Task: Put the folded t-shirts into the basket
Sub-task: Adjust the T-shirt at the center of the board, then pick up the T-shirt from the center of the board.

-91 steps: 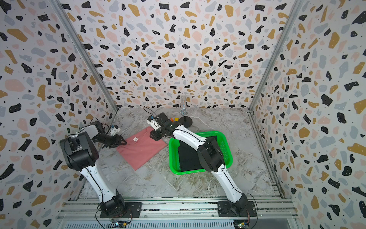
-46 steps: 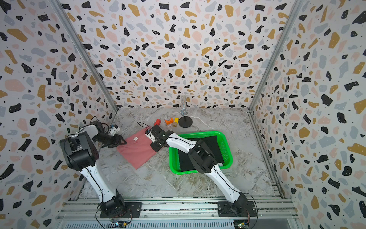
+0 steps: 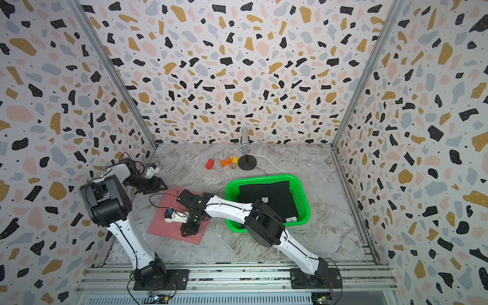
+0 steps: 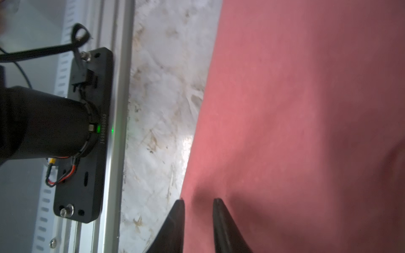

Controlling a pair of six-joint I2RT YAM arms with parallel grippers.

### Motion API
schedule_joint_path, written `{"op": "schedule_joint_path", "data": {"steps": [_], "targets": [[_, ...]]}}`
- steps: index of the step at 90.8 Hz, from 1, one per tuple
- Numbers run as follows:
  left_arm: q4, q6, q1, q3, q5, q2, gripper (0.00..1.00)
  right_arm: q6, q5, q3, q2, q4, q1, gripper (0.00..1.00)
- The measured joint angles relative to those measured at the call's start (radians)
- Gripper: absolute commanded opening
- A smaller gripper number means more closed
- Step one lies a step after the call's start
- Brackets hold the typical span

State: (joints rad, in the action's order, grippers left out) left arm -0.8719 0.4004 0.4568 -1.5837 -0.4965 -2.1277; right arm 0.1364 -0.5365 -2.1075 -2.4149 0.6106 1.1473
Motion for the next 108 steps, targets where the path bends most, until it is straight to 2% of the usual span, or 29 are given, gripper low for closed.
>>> {"op": "schedule_joint_path", "data": {"steps": [9, 20, 25, 31, 34, 40, 45, 48, 61, 84, 108], "targets": [[-0.016, 0.019, 0.0, 0.0, -0.003, -0.006, 0.66, -0.055, 0.009, -0.032, 0.007, -0.037, -0.064, 0.43], [-0.039, 0.053, 0.0, -0.004, -0.02, -0.006, 0.74, -0.103, 0.057, -0.019, 0.04, -0.063, -0.194, 0.52], [-0.054, 0.068, 0.0, -0.009, -0.027, -0.006, 0.84, -0.118, 0.083, 0.006, 0.066, -0.065, -0.253, 0.57], [-0.072, 0.088, 0.0, -0.015, -0.041, -0.002, 0.86, -0.129, 0.111, 0.04, 0.101, -0.06, -0.31, 0.61], [-0.079, 0.102, 0.0, -0.015, -0.046, 0.002, 0.92, -0.129, 0.123, 0.058, 0.117, -0.056, -0.327, 0.63], [-0.098, 0.129, 0.0, -0.015, -0.053, 0.015, 0.93, -0.116, 0.142, 0.092, 0.145, -0.039, -0.343, 0.66], [-0.111, 0.156, 0.0, -0.015, -0.056, 0.024, 0.94, -0.101, 0.144, 0.109, 0.154, -0.022, -0.34, 0.78], [-0.119, 0.172, 0.0, -0.015, -0.056, 0.03, 0.94, -0.093, 0.141, 0.113, 0.154, -0.009, -0.335, 0.81], [-0.152, 0.237, 0.0, -0.011, -0.04, 0.033, 0.94, -0.055, 0.111, 0.109, 0.146, 0.025, -0.315, 0.82], [-0.166, 0.274, 0.0, 0.021, 0.005, 0.033, 0.95, -0.002, 0.095, -0.042, 0.006, 0.115, -0.309, 0.81], [-0.168, 0.277, -0.001, 0.034, 0.024, 0.033, 0.95, 0.043, 0.138, -0.011, -0.023, 0.257, -0.315, 0.8]]}}
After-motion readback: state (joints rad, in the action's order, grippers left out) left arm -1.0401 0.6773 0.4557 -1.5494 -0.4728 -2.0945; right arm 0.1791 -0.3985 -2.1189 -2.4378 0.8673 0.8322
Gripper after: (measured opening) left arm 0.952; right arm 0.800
